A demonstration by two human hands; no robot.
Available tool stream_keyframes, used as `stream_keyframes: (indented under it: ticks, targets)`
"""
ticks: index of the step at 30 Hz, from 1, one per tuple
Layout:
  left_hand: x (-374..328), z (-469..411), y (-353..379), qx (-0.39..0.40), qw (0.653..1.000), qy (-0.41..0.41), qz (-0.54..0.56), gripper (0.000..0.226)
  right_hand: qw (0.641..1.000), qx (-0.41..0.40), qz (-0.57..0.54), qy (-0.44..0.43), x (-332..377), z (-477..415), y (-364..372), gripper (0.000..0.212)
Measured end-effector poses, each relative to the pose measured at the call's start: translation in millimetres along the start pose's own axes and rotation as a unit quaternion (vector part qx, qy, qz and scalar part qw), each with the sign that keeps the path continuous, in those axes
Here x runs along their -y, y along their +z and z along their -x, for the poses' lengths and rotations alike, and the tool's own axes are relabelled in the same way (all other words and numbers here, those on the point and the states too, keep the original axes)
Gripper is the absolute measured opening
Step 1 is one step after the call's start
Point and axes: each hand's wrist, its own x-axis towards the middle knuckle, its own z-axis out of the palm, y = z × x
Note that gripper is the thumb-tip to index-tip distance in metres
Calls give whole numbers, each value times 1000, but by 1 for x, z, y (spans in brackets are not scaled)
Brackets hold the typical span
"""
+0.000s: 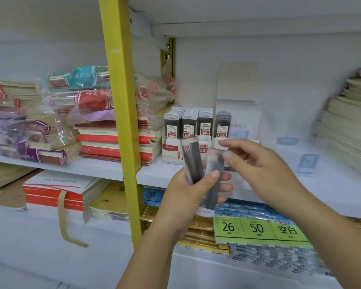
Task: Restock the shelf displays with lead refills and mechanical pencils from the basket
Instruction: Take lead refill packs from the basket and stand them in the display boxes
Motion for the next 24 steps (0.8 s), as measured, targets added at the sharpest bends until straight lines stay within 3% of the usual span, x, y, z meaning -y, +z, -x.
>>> stream_keyframes:
  ticks: [3,11,12,14,16,18,21,24]
  targets:
    - [3,4,8,24,1000,-11,-12,18,995,26,-83,39,-8,10,2,22]
    - [6,14,6,39,995,-77,-41,48,970,25,-241,33,-14,13,-23,12]
    - [6,15,6,35,995,-78,-46,47,965,28,-257,34,-15,15,-26,10]
    - [6,15,5,20,997,-76,-27,34,959,27,-280,40,-17,18,-29,26]
    - [6,15,2,-5,997,-74,6,25,964,19,-260,45,-19,21,-31,25]
    - [6,14,0,-27,997,-62,34,32,974,31,-217,49,-22,24,-32,15]
    - [5,13,-2,-70,996,-39,36,50,978,61,-185,72,-24,30,-32,32]
    - [6,12,-1,-95,995,-29,-8,46,981,87,-144,98,-19,34,-27,37]
